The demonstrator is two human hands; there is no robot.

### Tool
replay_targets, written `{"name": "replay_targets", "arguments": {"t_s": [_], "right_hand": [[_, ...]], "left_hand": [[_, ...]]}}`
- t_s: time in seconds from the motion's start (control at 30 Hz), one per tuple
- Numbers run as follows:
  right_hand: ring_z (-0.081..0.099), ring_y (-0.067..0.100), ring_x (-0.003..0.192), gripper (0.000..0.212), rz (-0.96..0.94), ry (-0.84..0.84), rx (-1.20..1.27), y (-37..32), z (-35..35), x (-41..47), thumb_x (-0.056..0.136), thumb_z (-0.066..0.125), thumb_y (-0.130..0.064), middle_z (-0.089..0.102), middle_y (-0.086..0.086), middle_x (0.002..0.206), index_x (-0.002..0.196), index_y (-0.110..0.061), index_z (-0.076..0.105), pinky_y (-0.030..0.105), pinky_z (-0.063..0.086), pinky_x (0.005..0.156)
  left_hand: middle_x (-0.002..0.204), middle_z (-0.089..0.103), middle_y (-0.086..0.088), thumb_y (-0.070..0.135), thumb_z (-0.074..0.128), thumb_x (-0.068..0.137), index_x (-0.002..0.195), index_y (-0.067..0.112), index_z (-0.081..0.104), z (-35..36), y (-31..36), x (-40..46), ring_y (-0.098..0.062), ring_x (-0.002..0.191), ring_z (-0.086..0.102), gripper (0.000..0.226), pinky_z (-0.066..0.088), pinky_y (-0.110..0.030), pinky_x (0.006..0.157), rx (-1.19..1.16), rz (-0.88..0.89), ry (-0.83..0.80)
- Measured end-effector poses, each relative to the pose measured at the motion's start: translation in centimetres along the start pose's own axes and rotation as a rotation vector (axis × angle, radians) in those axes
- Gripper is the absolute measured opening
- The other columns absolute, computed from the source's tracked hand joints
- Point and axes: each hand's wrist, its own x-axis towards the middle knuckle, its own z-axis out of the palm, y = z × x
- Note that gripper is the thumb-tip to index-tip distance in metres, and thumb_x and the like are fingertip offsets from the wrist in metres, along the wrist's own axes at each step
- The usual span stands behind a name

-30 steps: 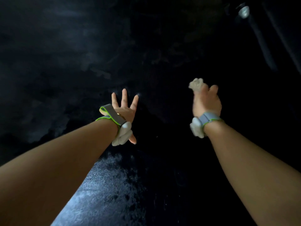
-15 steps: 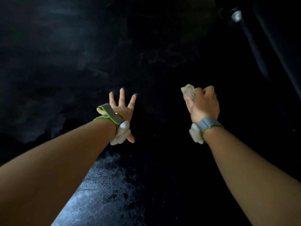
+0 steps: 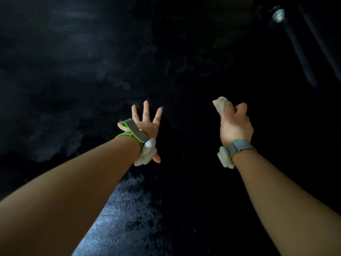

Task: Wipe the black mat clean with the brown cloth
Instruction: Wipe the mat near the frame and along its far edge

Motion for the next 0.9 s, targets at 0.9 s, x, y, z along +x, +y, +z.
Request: {"name": "replay_targets", "arguments": {"t_s": [0.9], "right_hand": [[0.052,0.035,0.074,0.031,0.123,0.009,0.023,1.3,-1.0,-5.7,0.102,0.037,-0.028,0.039,0.014,0.125,0.128,-0.012,0.043,0.034,0.035,0.06]], "left_hand": [[0.143,-0.045,-0.003,0.051,0.091,0.04,0.14,0.039,-0.029,0.1,-0.3,-0.6,-0.043,0.134,-0.03,0.156,0.026,-0.07,0.101,-0.023,0.035,0.069]]}}
